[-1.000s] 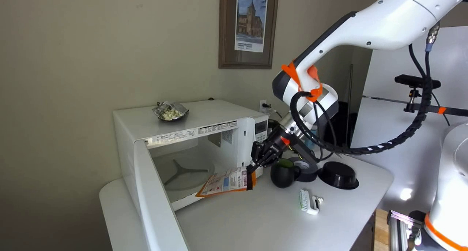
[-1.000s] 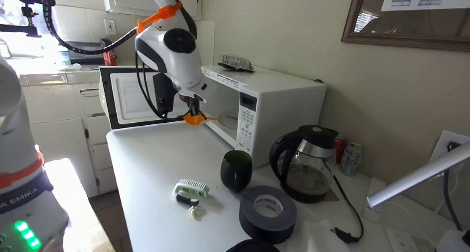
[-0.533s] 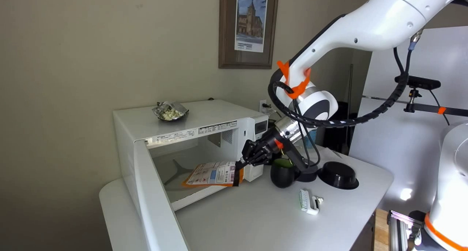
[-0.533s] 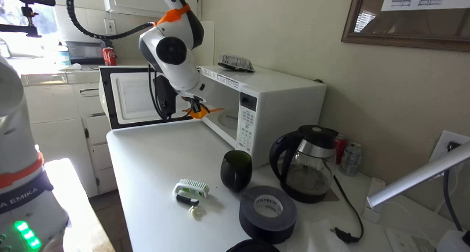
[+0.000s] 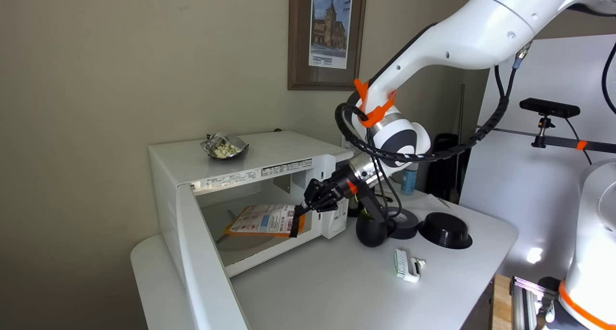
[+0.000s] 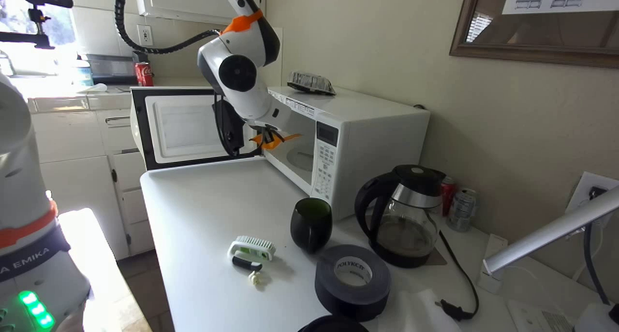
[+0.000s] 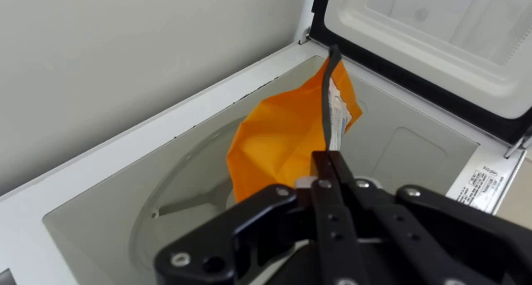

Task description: Remove the orange packet from on top of the microwave and put it inside the microwave

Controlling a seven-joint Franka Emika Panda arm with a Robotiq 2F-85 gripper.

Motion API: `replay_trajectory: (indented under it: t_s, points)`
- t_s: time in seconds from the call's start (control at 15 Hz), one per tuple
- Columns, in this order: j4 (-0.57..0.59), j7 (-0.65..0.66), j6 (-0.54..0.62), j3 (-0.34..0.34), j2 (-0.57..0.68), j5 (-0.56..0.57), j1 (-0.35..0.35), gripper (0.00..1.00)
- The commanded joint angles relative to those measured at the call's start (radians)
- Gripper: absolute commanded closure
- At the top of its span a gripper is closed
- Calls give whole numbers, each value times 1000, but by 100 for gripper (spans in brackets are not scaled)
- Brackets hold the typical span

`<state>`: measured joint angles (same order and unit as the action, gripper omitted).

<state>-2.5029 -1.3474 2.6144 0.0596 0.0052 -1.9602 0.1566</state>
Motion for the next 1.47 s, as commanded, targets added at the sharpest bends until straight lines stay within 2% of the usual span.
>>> replay_trajectory:
  t_s: [0.0,0.87,0.93,1.2,1.4]
  points:
    - [66,-74,-12,8,63,-67,-7,99]
    - [296,-213,26,14,263,-221,2,99]
    - [302,-218,28,14,269,-226,3,80]
    - [306,-230,38,13,274,-232,5,49]
    - [269,-221,51,9,243,-213,9,27]
